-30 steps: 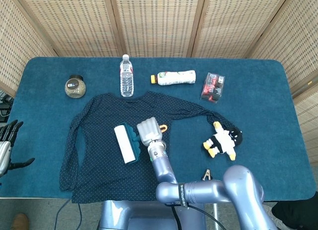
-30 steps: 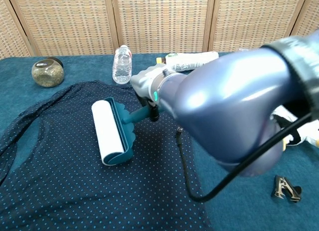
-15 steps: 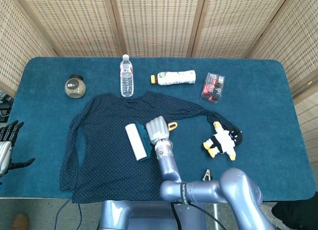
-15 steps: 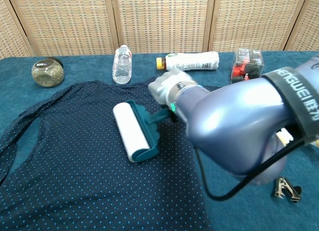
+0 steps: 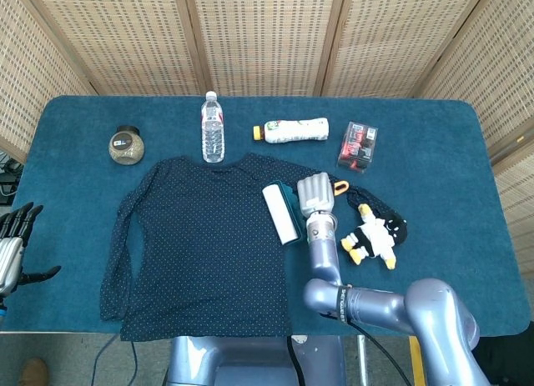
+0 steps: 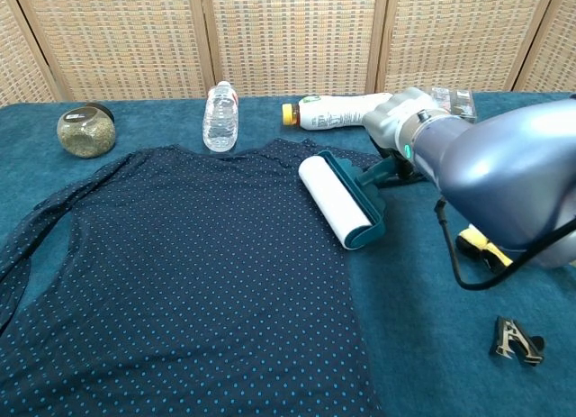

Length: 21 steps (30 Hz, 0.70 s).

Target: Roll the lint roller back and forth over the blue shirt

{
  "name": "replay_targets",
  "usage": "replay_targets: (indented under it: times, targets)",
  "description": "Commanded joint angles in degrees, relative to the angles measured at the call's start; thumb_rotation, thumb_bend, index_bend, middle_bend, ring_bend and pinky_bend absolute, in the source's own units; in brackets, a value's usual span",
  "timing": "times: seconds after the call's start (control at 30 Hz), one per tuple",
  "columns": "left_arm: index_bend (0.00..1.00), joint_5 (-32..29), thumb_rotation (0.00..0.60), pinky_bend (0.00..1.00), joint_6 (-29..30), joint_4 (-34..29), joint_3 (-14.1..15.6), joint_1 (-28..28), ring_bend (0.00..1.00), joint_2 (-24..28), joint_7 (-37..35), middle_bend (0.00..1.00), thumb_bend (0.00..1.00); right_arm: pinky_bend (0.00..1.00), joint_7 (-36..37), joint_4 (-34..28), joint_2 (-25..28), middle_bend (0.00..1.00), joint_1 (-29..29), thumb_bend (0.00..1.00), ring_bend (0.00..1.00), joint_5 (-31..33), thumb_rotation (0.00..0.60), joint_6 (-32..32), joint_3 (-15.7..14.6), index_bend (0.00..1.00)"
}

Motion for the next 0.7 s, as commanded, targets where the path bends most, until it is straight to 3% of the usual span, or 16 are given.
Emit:
replay_targets:
  times: [0.03,0.27,0.37,0.7]
  targets:
    - [0.00,0.03,0.600,0.00,0.05,-0.07,0.02,0.03,0.00,0.04,-0.02,0.00,0.00,1.00,-0.25,-0.88,0.00,1.00,-0.07,0.85,1.00,-0.29,0.600,0.20,0.26,0.74]
    - [0.00,0.46,0.600,0.00,0.56,-0.33,0.09,0.27,0.00,0.42,-0.68,0.00,0.00,1.00,-1.25,-3.76,-4.10,1.00,1.29,0.85,1.00,-3.36,0.600,3.62,0.47,0.74]
    - [0.00,0.58,0.600,0.00,1.20,-0.42,-0.05,0.60,0.00,0.74,-1.54,0.00,0.00,1.00,-2.59,-4.76,-8.50,1.00,3.55,0.85,1.00,-4.52,0.600,4.51,1.52,0.74]
    - [0.00,1.10,0.600,0.00,1.48,-0.27,0.04,0.86,0.00,1.29,-2.98,0.00,0.00,1.00,-6.92,-0.44,-17.41,1.00,7.35,0.85,1.00,-4.77,0.600,5.69,4.66,0.74]
